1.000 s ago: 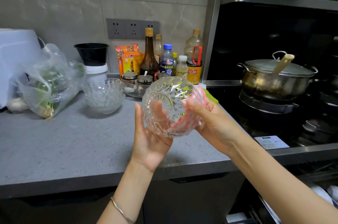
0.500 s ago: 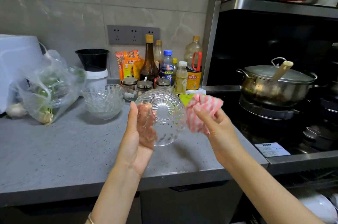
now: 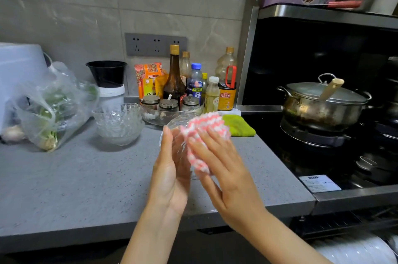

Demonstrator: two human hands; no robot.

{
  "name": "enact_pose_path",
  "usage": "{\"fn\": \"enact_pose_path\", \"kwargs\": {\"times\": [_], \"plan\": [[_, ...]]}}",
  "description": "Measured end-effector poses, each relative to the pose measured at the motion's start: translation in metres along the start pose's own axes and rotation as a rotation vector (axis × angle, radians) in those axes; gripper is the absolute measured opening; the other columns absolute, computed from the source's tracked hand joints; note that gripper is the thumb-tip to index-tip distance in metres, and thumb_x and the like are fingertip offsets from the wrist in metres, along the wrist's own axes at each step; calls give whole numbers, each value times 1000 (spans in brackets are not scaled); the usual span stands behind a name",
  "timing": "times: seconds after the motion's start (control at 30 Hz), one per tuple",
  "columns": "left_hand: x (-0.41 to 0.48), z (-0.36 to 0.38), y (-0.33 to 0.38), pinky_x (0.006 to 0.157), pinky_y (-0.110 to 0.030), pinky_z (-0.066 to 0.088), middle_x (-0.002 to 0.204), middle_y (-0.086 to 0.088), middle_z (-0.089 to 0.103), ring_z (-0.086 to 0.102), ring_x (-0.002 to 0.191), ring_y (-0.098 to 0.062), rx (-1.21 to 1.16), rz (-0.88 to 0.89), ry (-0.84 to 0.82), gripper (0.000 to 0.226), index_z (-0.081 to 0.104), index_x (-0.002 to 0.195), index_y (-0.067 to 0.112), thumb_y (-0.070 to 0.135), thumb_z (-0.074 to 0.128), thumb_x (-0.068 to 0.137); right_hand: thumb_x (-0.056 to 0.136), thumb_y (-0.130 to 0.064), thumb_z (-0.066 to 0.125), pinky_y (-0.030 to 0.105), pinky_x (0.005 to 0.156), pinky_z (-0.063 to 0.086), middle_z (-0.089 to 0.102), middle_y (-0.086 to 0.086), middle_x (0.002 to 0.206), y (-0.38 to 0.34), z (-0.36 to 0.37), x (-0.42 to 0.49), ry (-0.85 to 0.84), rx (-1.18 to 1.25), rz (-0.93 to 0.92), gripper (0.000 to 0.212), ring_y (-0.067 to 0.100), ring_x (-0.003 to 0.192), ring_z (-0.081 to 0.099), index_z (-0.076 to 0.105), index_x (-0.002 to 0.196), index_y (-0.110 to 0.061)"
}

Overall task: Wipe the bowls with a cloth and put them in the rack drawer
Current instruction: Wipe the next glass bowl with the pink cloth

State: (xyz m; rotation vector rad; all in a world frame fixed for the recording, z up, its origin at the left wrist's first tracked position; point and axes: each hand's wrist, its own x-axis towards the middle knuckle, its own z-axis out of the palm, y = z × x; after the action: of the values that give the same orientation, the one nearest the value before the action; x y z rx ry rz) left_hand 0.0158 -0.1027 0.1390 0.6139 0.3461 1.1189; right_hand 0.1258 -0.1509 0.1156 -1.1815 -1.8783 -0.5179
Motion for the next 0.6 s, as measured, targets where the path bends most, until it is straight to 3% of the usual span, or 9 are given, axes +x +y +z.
{"fn": "enact_pose_path", "kwargs": {"times": [0.07, 0.13, 0.17, 0.3, 0.4, 0.43, 0.5, 0.6], "plan": [[-3, 6, -3, 68, -26, 60, 109, -12, 72, 71, 93, -18, -35, -92, -29, 57, 67, 110, 7, 54, 54, 80, 104, -25, 37, 47, 117, 23, 41, 5, 149, -3, 0, -1, 21, -56, -72, 40, 19, 143, 29, 42, 141, -13], [-3, 11, -8, 55, -19, 55, 104, -10, 73, 72, 79, -12, -83, -71, -27, 50, 68, 107, 7, 47, 58, 78, 103, -24, 37, 45, 118, 21, 41, 5, 149, 3, -6, 10, 25, -75, -57, 41, 19, 143, 30, 44, 141, -12], [-2, 12, -9, 55, -18, 54, 101, -6, 74, 71, 76, -8, -84, -33, -17, 42, 70, 104, 11, 44, 58, 81, 102, -23, 38, 45, 118, 22, 40, 4, 150, 7, -10, 14, 17, -56, -13, 42, 18, 143, 29, 43, 142, -11], [7, 8, -4, 63, -16, 56, 94, 6, 72, 69, 77, -3, -54, 63, 34, 27, 69, 93, 21, 44, 57, 84, 100, -17, 42, 39, 115, 31, 39, 6, 150, 20, -20, 11, 15, -8, 51, 43, 18, 143, 29, 43, 142, -7], [11, 3, -2, 95, -32, 51, 116, -5, 69, 67, 104, -17, -33, 69, 46, 37, 68, 104, 19, 47, 56, 83, 99, -18, 46, 38, 114, 32, 42, 6, 149, 19, -18, -1, 15, -1, 0, 43, 20, 143, 31, 43, 141, -10], [11, 4, -3, 98, -38, 50, 121, -10, 67, 65, 110, -22, -18, 57, 43, 46, 66, 112, 15, 49, 55, 84, 100, -20, 45, 39, 115, 31, 42, 5, 148, 17, -16, -2, 11, -13, -29, 43, 20, 143, 31, 42, 141, -12], [9, 7, -6, 88, -36, 56, 119, -14, 68, 67, 107, -25, 4, 10, 13, 56, 64, 118, 9, 52, 51, 84, 102, -24, 42, 42, 116, 28, 42, 4, 147, 16, -12, 0, 3, -87, -97, 40, 19, 143, 30, 41, 141, -15], [13, 8, -9, 71, -26, 59, 105, -6, 73, 72, 90, -15, 0, 5, -18, 42, 75, 96, 17, 49, 54, 80, 100, -22, 43, 43, 116, 27, 42, 5, 148, 22, -11, 10, 8, -82, -63, 42, 20, 143, 30, 41, 142, -15]]}}
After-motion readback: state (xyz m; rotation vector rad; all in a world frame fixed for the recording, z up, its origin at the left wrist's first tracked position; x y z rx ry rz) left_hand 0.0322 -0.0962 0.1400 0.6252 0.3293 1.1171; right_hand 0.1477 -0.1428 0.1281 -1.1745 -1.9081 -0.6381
